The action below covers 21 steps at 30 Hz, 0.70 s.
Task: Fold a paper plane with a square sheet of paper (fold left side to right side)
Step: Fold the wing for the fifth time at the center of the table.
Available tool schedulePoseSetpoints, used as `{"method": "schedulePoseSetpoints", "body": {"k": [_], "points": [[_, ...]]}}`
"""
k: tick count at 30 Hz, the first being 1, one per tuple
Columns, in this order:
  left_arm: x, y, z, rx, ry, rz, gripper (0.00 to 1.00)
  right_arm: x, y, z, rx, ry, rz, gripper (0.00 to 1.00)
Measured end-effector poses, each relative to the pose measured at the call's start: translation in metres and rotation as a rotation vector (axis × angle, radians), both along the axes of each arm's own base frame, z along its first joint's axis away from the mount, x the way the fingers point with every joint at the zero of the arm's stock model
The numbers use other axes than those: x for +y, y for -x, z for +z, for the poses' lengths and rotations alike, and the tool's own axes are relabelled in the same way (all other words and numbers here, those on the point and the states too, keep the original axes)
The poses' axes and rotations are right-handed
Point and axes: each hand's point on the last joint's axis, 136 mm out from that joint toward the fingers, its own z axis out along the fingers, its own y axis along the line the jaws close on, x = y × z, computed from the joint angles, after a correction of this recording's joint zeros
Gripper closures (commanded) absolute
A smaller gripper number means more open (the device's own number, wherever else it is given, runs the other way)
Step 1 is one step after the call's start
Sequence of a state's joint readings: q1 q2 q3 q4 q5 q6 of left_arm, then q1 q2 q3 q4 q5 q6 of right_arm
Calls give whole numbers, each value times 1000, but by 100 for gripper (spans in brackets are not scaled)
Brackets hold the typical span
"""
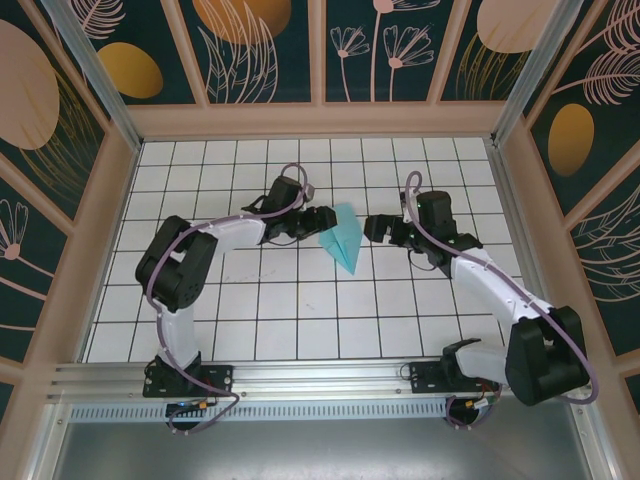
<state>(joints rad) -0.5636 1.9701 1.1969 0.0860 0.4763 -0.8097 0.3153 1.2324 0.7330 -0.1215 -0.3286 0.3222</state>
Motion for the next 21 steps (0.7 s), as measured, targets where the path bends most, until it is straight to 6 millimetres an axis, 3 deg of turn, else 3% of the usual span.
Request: {"method": "schedulePoseSetpoints", "body": {"k": [5, 10, 15, 21], "points": [[-8, 0, -11, 30, 13, -18, 66, 0, 1, -13, 42, -24, 15, 5], [-13, 0, -9, 20, 46, -34, 86, 0, 2, -19, 64, -42, 26, 10], [-6, 12, -19, 32, 64, -57, 95, 2, 1, -23, 74, -62, 39, 12], [14, 24, -31, 49, 84, -81, 98, 11, 1, -38, 119, -105, 87, 18]]}}
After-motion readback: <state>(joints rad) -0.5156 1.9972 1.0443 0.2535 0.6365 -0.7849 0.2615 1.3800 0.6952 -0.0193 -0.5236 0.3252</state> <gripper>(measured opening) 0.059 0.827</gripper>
